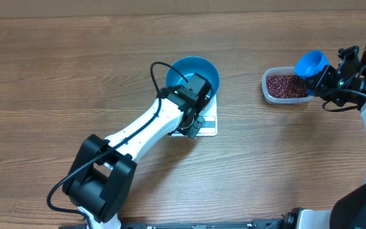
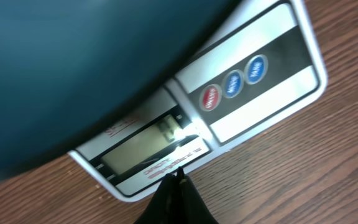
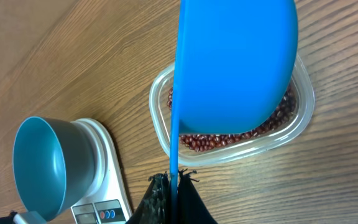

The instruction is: Scoop item into bowl and weigh 150g on scale

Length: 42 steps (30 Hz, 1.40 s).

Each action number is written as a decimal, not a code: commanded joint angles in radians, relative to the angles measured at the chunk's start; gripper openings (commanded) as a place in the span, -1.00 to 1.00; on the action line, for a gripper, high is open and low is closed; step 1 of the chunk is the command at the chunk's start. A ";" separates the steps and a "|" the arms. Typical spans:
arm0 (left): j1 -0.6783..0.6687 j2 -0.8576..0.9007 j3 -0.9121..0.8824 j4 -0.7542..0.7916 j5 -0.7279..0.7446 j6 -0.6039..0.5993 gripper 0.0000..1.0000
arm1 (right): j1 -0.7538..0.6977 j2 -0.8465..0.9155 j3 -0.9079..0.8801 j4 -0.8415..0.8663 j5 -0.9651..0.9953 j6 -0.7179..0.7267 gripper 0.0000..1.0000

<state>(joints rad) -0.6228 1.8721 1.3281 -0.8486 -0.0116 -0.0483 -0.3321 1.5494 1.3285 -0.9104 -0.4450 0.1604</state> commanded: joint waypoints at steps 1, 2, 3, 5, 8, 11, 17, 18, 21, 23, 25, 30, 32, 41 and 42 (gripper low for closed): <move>0.028 -0.010 0.026 -0.019 0.013 0.015 -0.92 | 0.004 -0.009 0.013 0.006 0.000 -0.013 -0.93; 0.030 -0.011 0.032 -0.029 0.013 0.015 -0.92 | 0.004 -0.009 0.013 0.003 0.000 -0.013 -0.92; 0.031 -0.012 0.037 -0.035 0.013 0.015 -0.92 | 0.004 -0.009 0.013 -0.002 0.000 -0.013 -0.92; 0.031 -0.022 0.050 -0.046 0.013 0.015 -0.92 | 0.004 -0.009 0.014 -0.012 0.000 -0.013 -0.92; 0.027 -0.048 0.062 -0.048 0.026 0.017 -0.92 | 0.004 -0.009 0.013 -0.023 0.000 -0.013 -0.92; 0.017 -0.048 0.060 -0.063 0.046 0.019 -0.91 | 0.004 -0.009 0.014 -0.022 0.000 -0.019 -0.92; 0.002 -0.047 0.048 -0.068 0.033 0.019 -0.92 | 0.004 -0.009 0.013 -0.016 0.000 -0.039 -0.92; -0.001 -0.047 0.048 -0.068 0.026 0.019 -0.92 | 0.004 -0.009 0.013 -0.014 0.000 -0.039 -0.92; -0.006 -0.047 0.048 -0.066 0.008 0.018 -0.92 | 0.004 -0.009 0.013 -0.003 0.000 -0.039 -0.92; -0.006 -0.047 0.048 -0.062 0.008 0.018 -0.92 | 0.004 -0.009 0.013 -0.002 0.000 -0.039 -0.92; -0.006 -0.047 0.048 -0.059 0.008 0.018 -0.91 | 0.004 -0.009 0.013 -0.002 0.000 -0.039 -0.92; -0.006 -0.055 0.052 -0.063 0.004 0.018 -0.92 | 0.004 -0.009 0.014 -0.006 -0.002 -0.038 -0.93; -0.006 -0.060 0.071 -0.073 0.004 0.018 -0.92 | 0.004 -0.009 0.014 -0.008 -0.004 -0.042 -0.93; 0.014 -0.155 0.317 -0.185 -0.001 0.019 -0.92 | 0.004 -0.010 0.171 -0.175 0.019 -0.223 -0.92; 0.024 -0.164 0.350 -0.190 -0.004 0.018 -0.92 | 0.006 -0.010 0.215 -0.207 0.024 -0.245 -0.93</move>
<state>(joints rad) -0.6201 1.7966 1.5551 -1.0294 0.0006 -0.0483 -0.3321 1.5497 1.4212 -1.0988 -0.4290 0.0151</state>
